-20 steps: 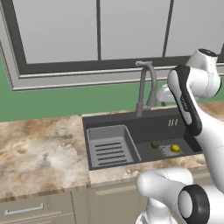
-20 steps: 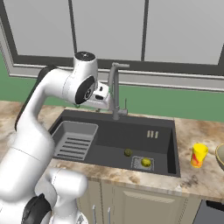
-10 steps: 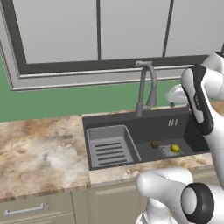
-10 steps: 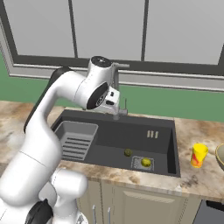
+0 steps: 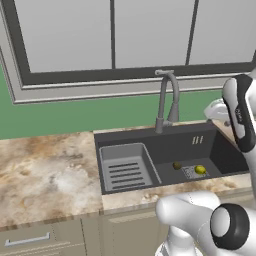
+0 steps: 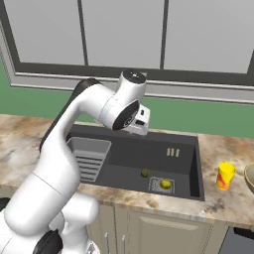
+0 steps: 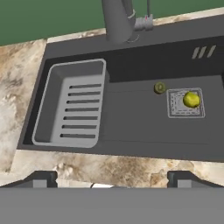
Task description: Remove the pear and kiwi from the sink. Then move the bowl and cup from the counter to the sink for washing.
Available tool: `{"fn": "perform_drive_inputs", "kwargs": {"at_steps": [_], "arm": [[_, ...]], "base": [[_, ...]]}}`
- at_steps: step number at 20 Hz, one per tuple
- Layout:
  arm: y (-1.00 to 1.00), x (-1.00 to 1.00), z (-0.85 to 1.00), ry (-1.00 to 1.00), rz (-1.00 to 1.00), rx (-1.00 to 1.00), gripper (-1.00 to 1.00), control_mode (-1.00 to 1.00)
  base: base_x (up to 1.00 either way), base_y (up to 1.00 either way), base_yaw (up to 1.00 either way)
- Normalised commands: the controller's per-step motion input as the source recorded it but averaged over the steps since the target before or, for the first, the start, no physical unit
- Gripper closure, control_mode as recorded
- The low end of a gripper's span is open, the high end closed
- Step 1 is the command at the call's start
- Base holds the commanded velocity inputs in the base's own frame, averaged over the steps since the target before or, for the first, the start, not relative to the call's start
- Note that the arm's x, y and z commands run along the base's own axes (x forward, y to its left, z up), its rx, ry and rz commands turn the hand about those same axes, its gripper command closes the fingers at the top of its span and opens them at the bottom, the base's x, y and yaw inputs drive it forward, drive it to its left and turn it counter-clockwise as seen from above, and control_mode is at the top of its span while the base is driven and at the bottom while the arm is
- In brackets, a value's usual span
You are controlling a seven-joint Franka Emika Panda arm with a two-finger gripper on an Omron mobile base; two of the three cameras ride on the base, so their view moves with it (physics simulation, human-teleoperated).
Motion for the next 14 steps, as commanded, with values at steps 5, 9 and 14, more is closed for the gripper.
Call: {"fn": "perform_drive_inputs", "kwargs": {"at_steps": [5,9,14], "arm": [[-0.35,-0.04,-0.18,0.0,0.11,0.0,-1.0,-1.0],[-0.26,0.0,-0.27,0.0,0.12,0.0,-1.0,-1.0],[-0.12,0.0,-0.32,0.01,0.11,-0.05,-1.0,-1.0]], "base": [[0.0,0.0,0.0],[0.0,0.0,0.0],[0.0,0.0,0.0]]}}
